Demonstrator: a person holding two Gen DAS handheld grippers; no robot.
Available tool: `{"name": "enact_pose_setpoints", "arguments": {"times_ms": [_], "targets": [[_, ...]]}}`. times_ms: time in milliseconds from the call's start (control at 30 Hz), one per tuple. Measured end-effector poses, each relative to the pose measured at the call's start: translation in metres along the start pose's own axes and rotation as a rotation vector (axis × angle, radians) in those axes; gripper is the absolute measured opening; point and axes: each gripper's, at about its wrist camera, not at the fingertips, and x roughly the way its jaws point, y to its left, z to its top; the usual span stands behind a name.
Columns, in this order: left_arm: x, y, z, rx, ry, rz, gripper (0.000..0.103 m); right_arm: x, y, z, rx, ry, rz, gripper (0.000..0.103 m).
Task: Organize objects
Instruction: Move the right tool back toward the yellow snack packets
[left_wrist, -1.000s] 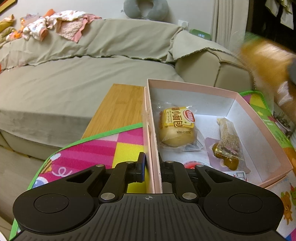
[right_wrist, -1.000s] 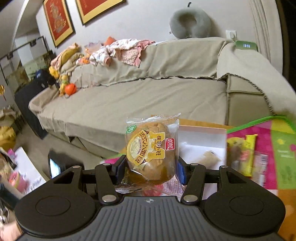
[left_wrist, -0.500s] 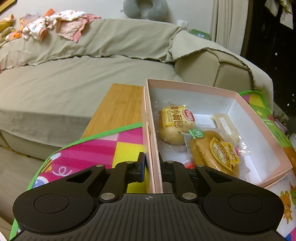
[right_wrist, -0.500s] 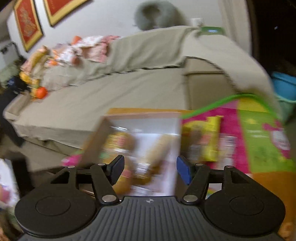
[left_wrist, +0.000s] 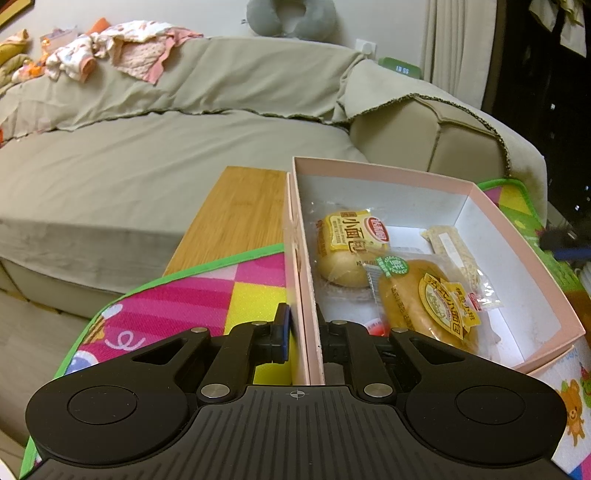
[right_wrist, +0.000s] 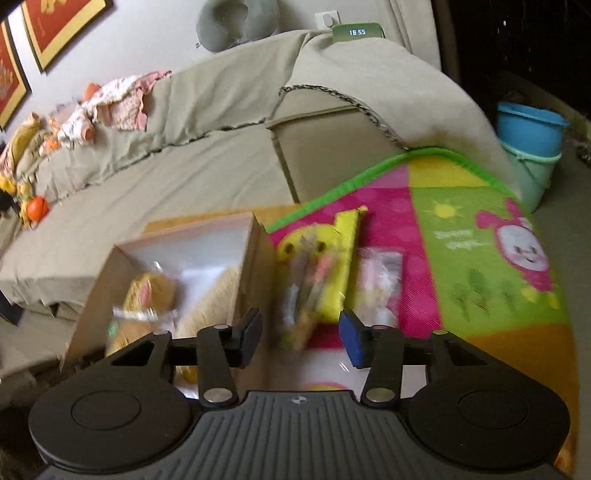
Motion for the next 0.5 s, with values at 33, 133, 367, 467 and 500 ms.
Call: {"name": "enact_pose_setpoints", "arguments": {"times_ms": [33,133,367,467,500], "targets": [[0.000,0.000,0.000,0.000,0.000,0.000,0.012,0.006,0.003,0.004,0.003,-0.008,0.001,0.042],[0.000,0.000,0.000,0.000,0.000,0.000,0.012,0.025,0.007,0.014,0.027,-0.007,-0.007,0.036],[0.000,0.000,0.000,-0.001,-0.001,-0.002,0.013,0.058,-0.001,0.017,0.100,0.033,0.010,0.023],[0.000,0.000,-0.001,-0.002,-0.001,-0.002,0.013,0.060,-0.008,0.011,0.145,0.097,0.087,0.009],[0.000,0.000,-0.001,-0.002,-0.001,-0.003,0.013,0.060,-0.010,0.008,0.152,0.110,0.094,0.007]]}}
